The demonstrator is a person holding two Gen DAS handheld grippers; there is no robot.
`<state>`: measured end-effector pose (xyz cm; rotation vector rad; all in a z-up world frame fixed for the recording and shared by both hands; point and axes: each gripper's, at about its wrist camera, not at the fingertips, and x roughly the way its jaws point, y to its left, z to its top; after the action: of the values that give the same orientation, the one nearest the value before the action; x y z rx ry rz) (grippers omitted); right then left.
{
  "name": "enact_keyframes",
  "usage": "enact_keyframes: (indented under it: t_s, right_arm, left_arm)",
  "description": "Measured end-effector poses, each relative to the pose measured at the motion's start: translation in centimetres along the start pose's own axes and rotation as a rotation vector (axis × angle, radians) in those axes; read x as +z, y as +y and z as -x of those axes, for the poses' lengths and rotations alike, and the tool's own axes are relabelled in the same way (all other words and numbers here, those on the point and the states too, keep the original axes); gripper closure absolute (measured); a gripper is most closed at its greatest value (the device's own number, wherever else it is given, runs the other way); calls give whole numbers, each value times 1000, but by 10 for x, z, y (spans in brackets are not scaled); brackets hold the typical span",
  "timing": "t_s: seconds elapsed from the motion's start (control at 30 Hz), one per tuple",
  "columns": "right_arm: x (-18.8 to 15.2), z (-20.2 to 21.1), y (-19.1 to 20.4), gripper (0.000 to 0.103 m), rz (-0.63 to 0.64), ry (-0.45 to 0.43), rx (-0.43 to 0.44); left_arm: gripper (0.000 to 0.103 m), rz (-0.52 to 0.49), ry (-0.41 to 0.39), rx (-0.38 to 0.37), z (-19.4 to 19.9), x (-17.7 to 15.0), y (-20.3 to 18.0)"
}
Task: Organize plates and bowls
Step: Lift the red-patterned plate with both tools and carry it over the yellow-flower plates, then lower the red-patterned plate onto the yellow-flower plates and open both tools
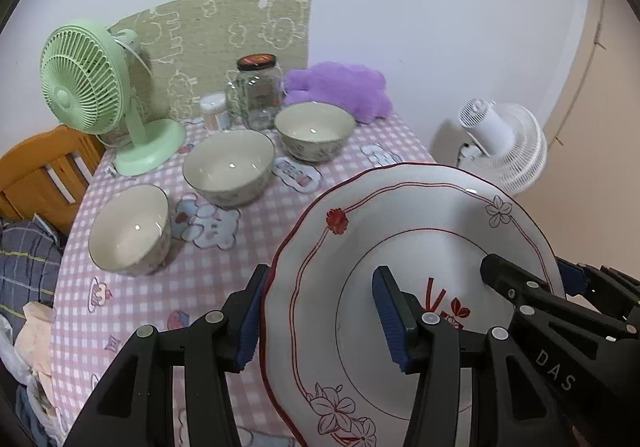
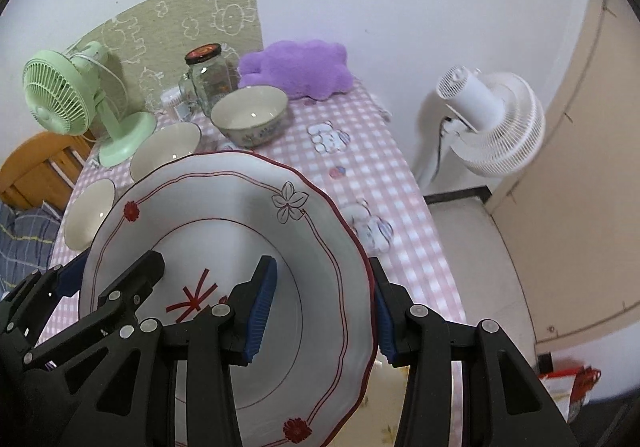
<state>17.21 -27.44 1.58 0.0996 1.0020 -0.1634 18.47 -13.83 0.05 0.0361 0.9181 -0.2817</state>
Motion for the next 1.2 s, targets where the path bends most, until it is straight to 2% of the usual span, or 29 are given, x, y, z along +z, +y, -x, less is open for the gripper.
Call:
enact_keyframes:
  t_s: [0.23,0.33,0.57,0.9,1.2]
  right_arm:
    - [-33,11,-27,55,1,8,-9]
    - [-43,5,-44,55,2,32,-12]
    - [-65,-13,-77,55,43,100,8]
    - [-73,-51,-105,55,100,178,47]
    - [-72,-69,-104,55,157,218,65]
  left_arm:
    - [52,-3,17,-32,4,-29,-29]
    - [52,-20,34,-32,1,-41,-46]
    - [52,32,105,-21,-17,-65,-77]
    - [51,100,177,27,-46,-83,-99]
    - [50,154,196,80,-57,-88,-102]
